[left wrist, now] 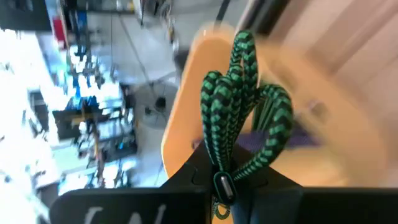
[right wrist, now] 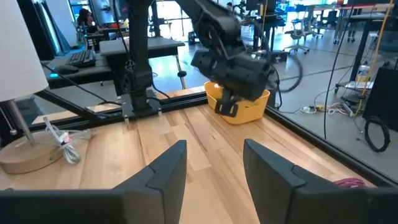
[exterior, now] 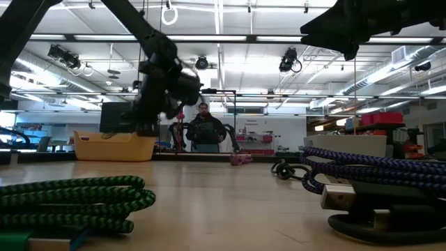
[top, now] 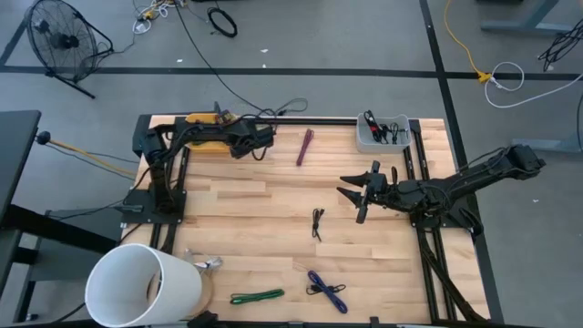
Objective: Pick & Place USB Port
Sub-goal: Put the green charger cable into the yellow bin
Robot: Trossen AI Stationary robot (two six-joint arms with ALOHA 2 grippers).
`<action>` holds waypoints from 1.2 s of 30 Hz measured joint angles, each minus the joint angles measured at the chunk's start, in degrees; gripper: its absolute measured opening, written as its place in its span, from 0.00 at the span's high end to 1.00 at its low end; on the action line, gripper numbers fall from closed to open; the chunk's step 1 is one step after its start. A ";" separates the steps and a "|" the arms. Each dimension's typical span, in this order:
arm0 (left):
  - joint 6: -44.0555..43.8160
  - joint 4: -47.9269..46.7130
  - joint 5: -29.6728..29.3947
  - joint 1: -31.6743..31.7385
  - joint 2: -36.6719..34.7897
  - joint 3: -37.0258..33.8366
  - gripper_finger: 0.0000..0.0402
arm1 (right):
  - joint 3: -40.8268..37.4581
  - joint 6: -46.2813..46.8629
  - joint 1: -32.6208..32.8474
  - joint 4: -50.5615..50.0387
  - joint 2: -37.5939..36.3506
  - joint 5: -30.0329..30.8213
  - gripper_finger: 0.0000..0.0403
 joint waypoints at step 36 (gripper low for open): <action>-0.64 4.95 -1.88 2.34 -0.94 -9.49 0.60 | -0.01 -0.02 -0.02 0.15 0.00 0.07 0.60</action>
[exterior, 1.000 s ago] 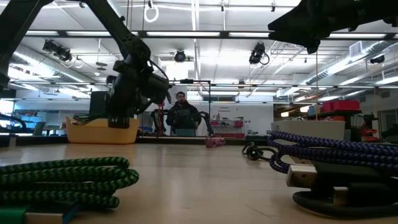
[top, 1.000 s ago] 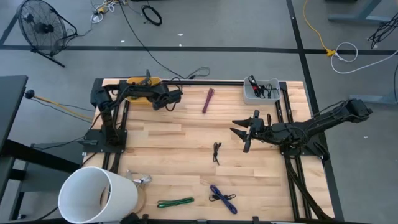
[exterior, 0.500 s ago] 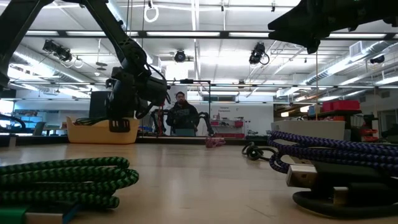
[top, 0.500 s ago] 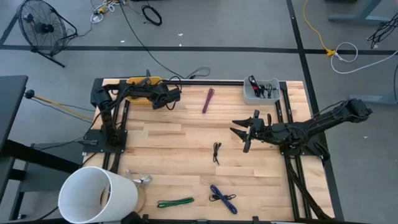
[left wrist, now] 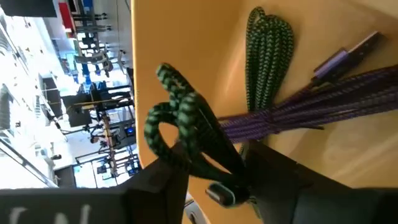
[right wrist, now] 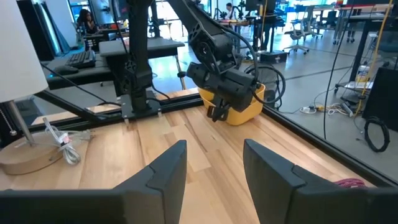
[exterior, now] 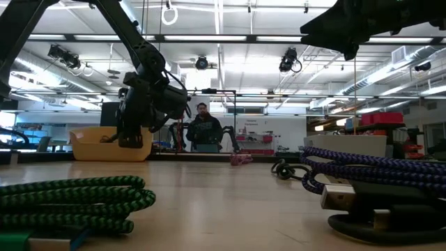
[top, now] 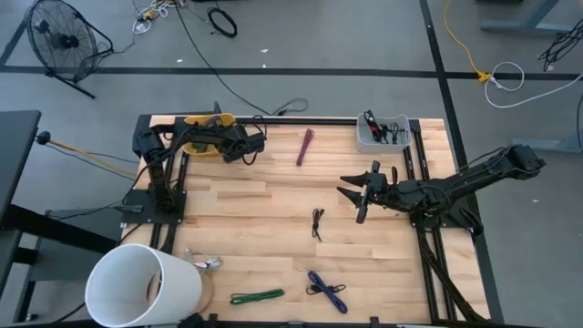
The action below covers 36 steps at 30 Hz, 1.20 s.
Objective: Pick & Place USB Port
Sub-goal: Put the green charger cable into the yellow bin, then put the pink charger cable into the yellow bin
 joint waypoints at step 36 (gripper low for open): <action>-4.87 31.78 59.09 -12.32 -8.94 10.97 0.57 | -0.01 0.02 -0.11 -0.83 0.02 0.39 0.60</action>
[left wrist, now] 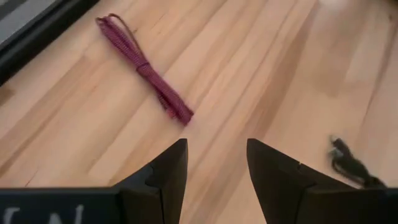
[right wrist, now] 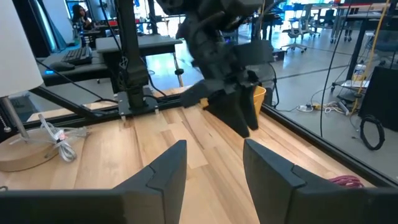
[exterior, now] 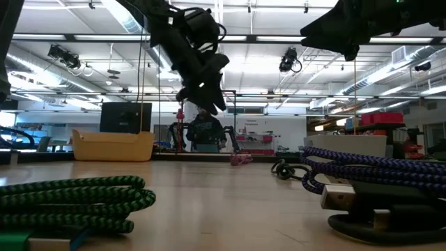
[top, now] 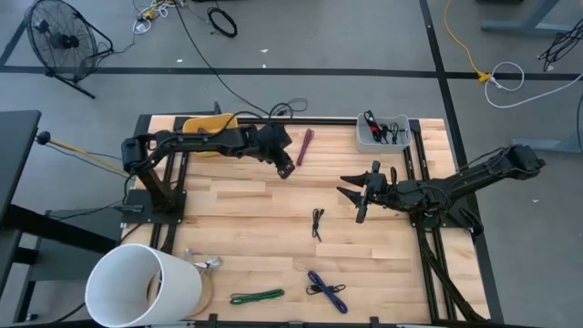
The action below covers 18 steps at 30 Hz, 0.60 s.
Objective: Pick & Place USB Port
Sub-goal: Put the pink charger cable into the yellow bin
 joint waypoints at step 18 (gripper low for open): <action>-9.91 16.29 9.20 6.69 11.06 1.77 0.57 | 0.00 -0.68 -0.02 0.81 0.00 0.02 0.60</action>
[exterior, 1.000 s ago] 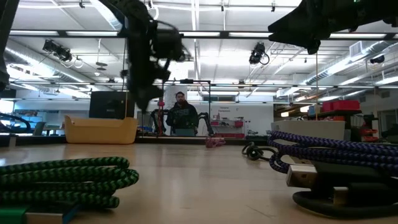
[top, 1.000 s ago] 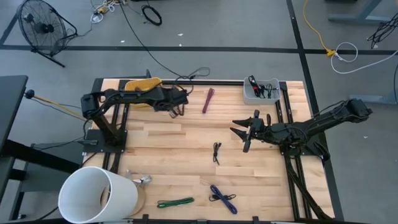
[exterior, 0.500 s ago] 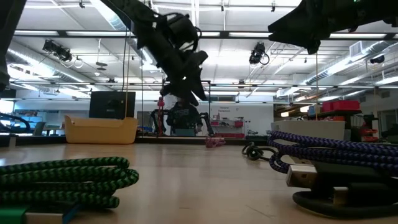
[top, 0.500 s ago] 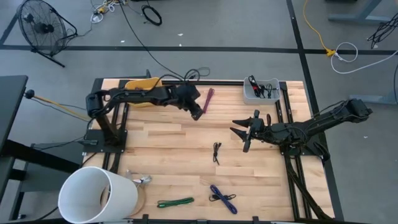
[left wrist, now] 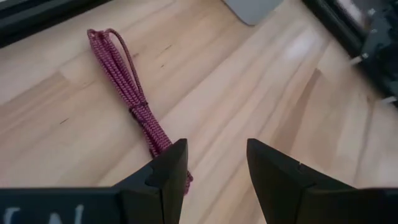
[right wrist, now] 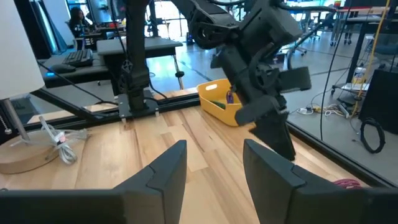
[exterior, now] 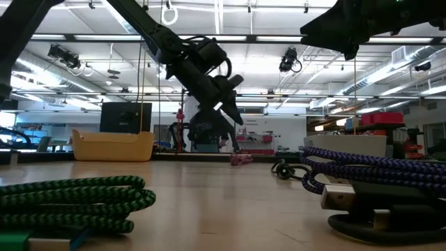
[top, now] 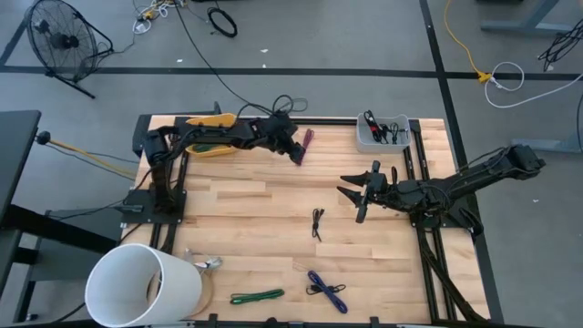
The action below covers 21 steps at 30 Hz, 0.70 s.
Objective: Pick & Place USB Port
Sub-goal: Put the pink charger cable into the yellow bin
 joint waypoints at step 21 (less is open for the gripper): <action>1.39 -11.36 -12.06 -0.32 12.79 14.68 0.57 | 0.00 0.22 -0.09 -0.41 0.00 -0.50 0.60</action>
